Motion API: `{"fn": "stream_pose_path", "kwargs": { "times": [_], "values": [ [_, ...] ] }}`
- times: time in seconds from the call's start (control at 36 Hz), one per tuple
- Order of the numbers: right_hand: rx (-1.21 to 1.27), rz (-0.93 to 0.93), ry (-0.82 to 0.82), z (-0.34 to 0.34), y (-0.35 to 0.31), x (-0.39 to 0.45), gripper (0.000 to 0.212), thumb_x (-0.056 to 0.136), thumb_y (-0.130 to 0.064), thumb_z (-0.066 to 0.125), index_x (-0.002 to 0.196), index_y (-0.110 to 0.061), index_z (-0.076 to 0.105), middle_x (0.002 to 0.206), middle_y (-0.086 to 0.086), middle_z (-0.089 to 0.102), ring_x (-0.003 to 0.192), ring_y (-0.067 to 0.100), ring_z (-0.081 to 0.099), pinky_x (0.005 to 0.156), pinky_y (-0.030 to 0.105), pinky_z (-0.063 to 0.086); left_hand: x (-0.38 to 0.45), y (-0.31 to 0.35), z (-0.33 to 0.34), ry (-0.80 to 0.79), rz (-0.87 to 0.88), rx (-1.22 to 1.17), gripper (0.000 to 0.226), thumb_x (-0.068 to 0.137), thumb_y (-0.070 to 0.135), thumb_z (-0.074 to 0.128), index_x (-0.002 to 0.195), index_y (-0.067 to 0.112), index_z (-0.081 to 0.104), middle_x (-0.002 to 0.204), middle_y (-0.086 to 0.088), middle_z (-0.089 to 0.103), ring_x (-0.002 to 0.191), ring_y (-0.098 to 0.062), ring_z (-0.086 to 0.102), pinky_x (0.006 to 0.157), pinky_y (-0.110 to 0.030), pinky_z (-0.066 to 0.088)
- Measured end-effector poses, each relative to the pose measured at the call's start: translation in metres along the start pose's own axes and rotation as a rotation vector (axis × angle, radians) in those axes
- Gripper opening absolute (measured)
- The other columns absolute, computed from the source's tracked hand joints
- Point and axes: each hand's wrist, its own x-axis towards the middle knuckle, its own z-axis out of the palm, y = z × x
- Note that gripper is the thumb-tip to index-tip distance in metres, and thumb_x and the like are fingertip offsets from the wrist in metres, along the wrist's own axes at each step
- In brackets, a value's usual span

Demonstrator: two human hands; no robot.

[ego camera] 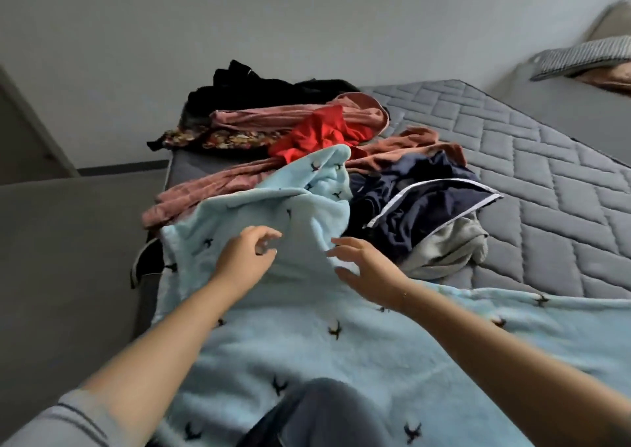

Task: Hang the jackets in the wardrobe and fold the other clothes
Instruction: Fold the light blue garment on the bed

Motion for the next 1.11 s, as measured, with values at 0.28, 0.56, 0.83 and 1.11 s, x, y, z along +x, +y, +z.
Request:
{"fn": "stream_pose_path", "kwargs": {
  "times": [0.28, 0.56, 0.83, 1.11],
  "values": [
    [-0.119, -0.08, 0.275, 0.028, -0.046, 0.131, 0.034, 0.09, -0.008, 0.054, 0.122, -0.015, 0.063, 0.142, 0.004, 0.048, 0.13, 0.027, 0.04, 0.105, 0.038, 0.031, 0.067, -0.091, -0.054, 0.229, -0.032, 0.253, 0.056, 0.078, 0.013, 0.077, 0.129, 0.008, 0.056, 0.131, -0.016, 0.05, 0.124, -0.032, 0.046, 0.104, -0.04, 0.035],
    [-0.333, 0.118, 0.09, 0.058, -0.043, 0.206, 0.041, 0.084, -0.013, 0.058, 0.125, -0.019, 0.059, 0.118, 0.006, 0.061, 0.112, 0.029, 0.052, 0.092, 0.031, 0.032, 0.1, -0.158, -0.05, -0.182, -0.183, 0.69, 0.122, 0.068, 0.059, 0.074, 0.15, 0.036, -0.013, 0.158, -0.009, 0.015, 0.146, -0.027, 0.012, 0.114, -0.055, 0.005],
    [-0.154, -0.304, 0.465, 0.014, -0.07, 0.145, 0.029, 0.068, -0.002, 0.068, 0.096, -0.007, 0.066, 0.085, 0.002, 0.063, 0.08, 0.02, 0.052, 0.07, 0.024, 0.025, 0.055, -0.114, -0.096, 0.267, 0.356, 0.453, 0.032, 0.073, 0.03, 0.074, 0.098, 0.013, 0.067, 0.091, -0.008, 0.069, 0.089, -0.033, 0.064, 0.079, -0.044, 0.042],
    [-0.353, -0.542, 0.103, 0.014, -0.097, 0.033, 0.029, 0.052, 0.002, 0.072, 0.072, -0.011, 0.056, 0.061, -0.002, 0.059, 0.055, 0.026, 0.053, 0.065, 0.031, 0.044, -0.047, -0.077, -0.114, -0.101, 0.289, 0.662, 0.037, 0.07, 0.003, 0.061, 0.102, 0.021, 0.067, 0.098, 0.001, 0.059, 0.101, -0.022, 0.053, 0.084, -0.033, 0.026]
  ]
}}
